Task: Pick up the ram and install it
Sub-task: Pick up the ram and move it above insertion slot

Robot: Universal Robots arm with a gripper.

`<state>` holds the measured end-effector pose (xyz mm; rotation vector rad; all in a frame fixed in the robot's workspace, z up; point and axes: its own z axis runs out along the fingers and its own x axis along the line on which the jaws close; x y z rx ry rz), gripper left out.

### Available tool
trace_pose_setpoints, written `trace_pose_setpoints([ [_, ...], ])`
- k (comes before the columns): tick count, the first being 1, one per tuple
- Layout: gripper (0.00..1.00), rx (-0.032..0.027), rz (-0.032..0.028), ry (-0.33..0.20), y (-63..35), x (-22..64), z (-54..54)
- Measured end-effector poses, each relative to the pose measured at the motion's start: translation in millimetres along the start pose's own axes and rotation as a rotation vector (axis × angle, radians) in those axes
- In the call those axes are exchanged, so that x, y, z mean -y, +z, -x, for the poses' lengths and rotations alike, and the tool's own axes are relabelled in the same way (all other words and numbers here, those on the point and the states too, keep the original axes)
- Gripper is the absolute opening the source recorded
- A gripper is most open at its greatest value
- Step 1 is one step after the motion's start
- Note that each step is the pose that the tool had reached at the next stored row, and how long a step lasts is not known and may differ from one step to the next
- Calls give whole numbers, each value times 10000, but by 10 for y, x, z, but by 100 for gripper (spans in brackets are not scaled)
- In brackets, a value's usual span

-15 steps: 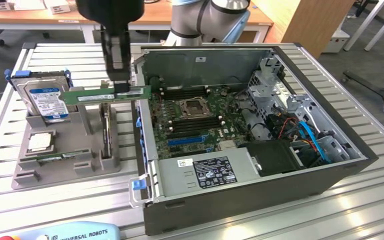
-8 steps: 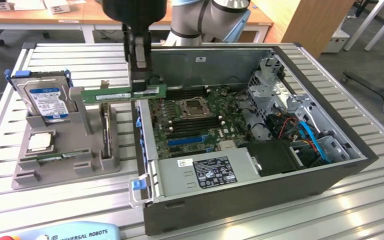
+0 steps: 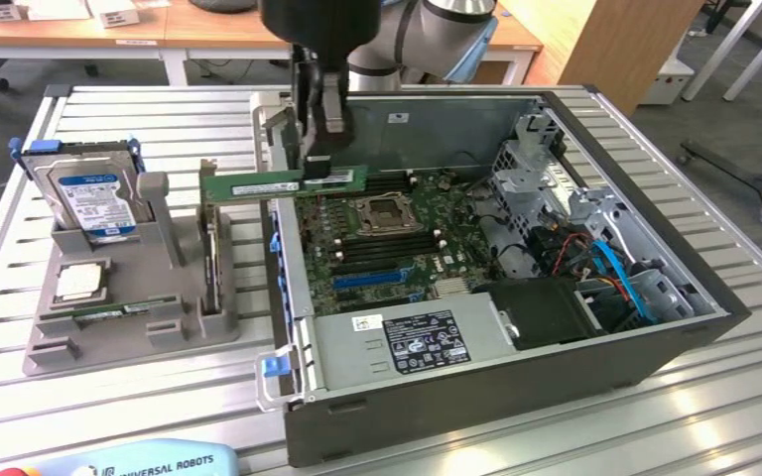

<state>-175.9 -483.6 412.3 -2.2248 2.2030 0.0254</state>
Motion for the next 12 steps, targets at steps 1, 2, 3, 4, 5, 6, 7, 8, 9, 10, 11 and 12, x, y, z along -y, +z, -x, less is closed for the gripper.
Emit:
trace_pose_setpoints([
  [1,12,0,0,2,0,44,0],
  [2,12,0,0,2,0,88,-1],
  [3,12,-1,0,2,-1,132,-1],
  [4,12,0,0,1,0,174,-2],
  [5,12,0,0,1,-1,218,-2],
  [6,12,0,0,2,-1,262,-2],
  [7,12,0,0,2,-1,308,-3],
  [8,12,1,0,1,-1,356,-3],
  [9,12,0,0,2,-2,398,-4],
  [10,12,0,0,2,-2,440,-4],
  [11,12,0,0,2,-2,481,-4],
  [12,12,0,0,1,-2,524,-5],
])
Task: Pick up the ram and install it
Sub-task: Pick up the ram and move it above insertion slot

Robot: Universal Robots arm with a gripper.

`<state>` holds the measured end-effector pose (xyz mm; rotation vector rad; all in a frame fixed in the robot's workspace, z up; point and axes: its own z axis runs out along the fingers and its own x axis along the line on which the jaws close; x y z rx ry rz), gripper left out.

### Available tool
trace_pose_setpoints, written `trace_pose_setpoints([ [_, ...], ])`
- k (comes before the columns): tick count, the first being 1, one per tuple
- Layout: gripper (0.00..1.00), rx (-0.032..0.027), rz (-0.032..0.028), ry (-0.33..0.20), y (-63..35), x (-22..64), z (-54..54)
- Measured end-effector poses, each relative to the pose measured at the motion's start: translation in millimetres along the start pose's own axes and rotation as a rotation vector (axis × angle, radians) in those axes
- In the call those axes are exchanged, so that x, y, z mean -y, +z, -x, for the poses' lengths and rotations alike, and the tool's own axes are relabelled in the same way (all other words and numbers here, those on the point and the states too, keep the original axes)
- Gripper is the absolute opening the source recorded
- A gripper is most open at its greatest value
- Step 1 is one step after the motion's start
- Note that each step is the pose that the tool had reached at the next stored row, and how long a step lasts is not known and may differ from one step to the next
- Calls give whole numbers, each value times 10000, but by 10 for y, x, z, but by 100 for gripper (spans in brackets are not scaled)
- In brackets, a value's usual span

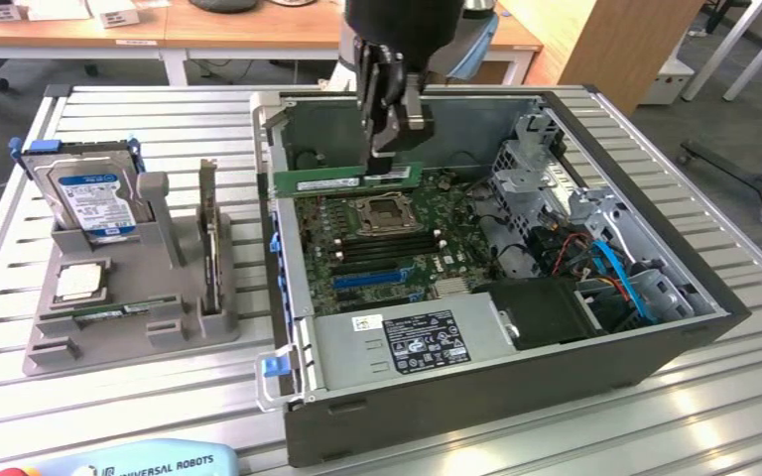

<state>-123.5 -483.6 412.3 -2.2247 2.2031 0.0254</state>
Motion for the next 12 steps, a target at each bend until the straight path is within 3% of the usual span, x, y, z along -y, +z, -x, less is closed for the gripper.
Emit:
trace_pose_setpoints([
  [12,12,-1,0,1,-2,476,-4],
])
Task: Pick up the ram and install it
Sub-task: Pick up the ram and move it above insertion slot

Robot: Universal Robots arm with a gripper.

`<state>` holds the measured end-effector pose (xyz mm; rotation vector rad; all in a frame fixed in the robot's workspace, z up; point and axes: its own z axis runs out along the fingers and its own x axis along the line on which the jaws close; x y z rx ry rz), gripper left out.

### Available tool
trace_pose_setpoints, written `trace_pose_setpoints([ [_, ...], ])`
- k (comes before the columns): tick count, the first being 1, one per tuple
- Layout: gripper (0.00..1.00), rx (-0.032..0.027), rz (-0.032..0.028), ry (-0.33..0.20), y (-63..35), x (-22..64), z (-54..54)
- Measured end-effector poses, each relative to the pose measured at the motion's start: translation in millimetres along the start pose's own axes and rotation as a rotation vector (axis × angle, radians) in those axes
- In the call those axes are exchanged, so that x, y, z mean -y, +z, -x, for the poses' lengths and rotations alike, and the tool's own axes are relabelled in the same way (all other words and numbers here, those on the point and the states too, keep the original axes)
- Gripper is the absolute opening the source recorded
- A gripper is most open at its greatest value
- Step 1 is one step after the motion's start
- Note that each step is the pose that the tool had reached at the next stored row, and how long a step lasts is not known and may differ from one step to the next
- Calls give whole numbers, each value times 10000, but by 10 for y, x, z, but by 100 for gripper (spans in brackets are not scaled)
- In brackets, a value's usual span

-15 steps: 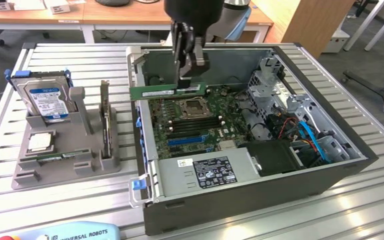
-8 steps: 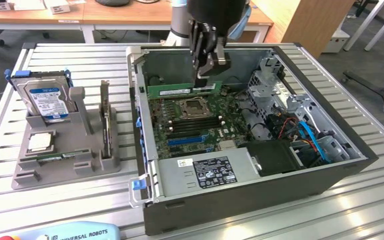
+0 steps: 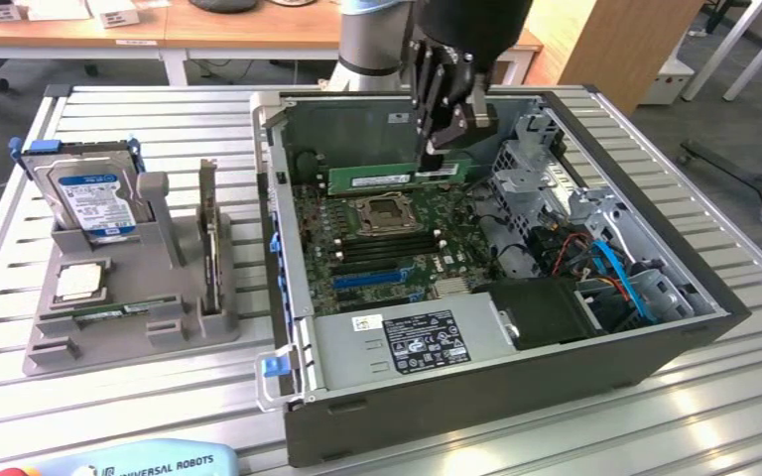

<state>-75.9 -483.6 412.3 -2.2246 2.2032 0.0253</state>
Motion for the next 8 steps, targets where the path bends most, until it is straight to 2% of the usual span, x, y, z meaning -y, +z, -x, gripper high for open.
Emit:
trace_pose_setpoints([
  [5,12,0,0,-1,-1,173,-2],
  [8,12,0,0,-1,-1,203,-3],
])
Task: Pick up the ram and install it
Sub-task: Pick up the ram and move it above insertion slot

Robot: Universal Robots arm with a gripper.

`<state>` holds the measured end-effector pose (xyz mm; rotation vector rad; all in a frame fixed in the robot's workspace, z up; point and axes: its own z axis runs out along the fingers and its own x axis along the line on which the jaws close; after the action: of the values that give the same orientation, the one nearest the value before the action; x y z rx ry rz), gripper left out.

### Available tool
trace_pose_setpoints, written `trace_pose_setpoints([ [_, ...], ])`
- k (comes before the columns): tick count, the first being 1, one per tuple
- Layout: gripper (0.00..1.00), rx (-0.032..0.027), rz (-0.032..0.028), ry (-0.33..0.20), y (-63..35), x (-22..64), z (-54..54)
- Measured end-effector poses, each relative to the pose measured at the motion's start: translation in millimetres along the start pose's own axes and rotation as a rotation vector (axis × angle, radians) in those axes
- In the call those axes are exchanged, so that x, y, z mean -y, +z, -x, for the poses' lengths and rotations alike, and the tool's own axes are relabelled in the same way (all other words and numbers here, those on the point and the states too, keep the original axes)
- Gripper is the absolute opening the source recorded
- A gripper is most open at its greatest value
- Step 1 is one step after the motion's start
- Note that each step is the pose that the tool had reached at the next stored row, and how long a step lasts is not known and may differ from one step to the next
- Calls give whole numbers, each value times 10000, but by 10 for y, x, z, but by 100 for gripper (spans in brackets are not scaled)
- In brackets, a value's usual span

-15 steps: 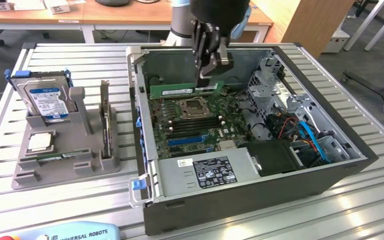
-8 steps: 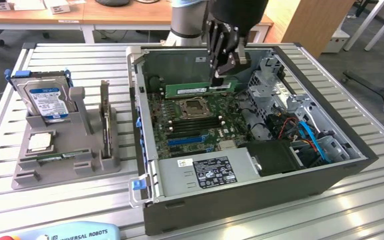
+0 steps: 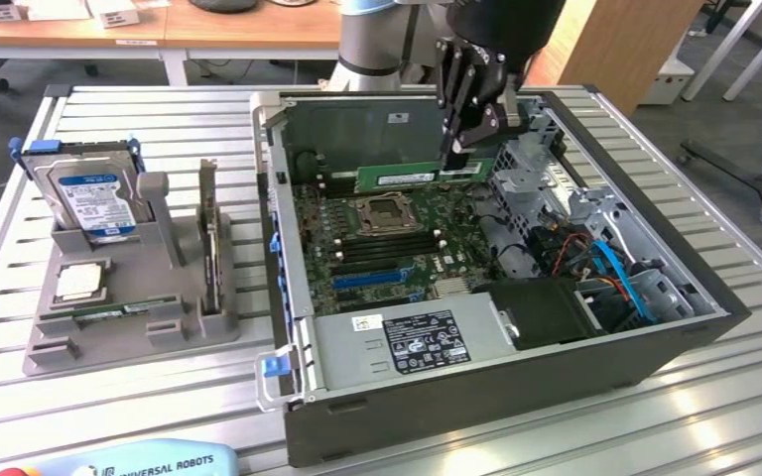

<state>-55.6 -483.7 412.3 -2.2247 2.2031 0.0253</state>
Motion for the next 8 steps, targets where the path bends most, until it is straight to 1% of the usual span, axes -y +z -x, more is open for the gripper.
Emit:
trace_pose_setpoints([
  [4,12,0,0,3,1,0,14],
  [8,12,2,-9,2,6,1,88],
])
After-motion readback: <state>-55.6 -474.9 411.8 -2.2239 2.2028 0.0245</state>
